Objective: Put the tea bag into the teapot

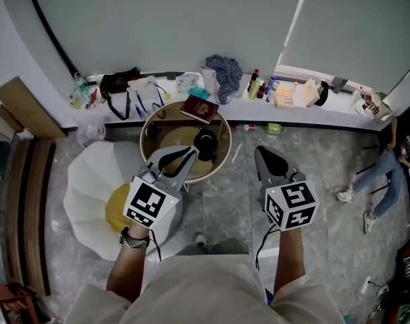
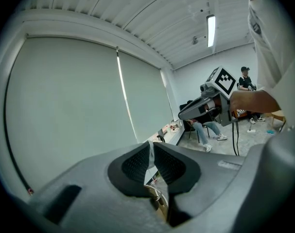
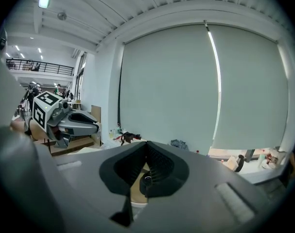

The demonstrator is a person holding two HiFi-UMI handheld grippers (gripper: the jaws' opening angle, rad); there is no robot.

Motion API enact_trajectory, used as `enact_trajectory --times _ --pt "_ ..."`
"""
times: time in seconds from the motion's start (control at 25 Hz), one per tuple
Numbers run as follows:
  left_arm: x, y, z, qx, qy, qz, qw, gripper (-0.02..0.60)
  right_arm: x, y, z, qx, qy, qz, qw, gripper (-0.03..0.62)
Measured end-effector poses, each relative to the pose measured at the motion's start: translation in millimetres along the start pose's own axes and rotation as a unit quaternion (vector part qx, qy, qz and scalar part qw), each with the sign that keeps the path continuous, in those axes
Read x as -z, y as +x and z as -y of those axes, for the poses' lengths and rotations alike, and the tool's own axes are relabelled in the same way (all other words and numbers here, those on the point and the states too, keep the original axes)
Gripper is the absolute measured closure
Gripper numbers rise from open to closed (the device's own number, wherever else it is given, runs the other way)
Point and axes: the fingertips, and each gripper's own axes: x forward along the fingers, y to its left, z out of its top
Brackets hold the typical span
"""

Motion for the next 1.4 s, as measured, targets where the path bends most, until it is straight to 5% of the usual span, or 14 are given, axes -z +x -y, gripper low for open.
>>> enact_trajectory --times 0.72,1.4 --pt "58.4 143.4 -80.6 0.011 -0.037 -0.014 0.9991 0.554 24.4 138.4 103.6 -0.031 -0.002 -0.032 0.999 0.586" --pt "171.5 245.7 -128.9 0.007 -0.071 -0.100 0.9924 0.554 95.7 236.2 152.7 -0.032 0.019 -0.116 0.993 0.586"
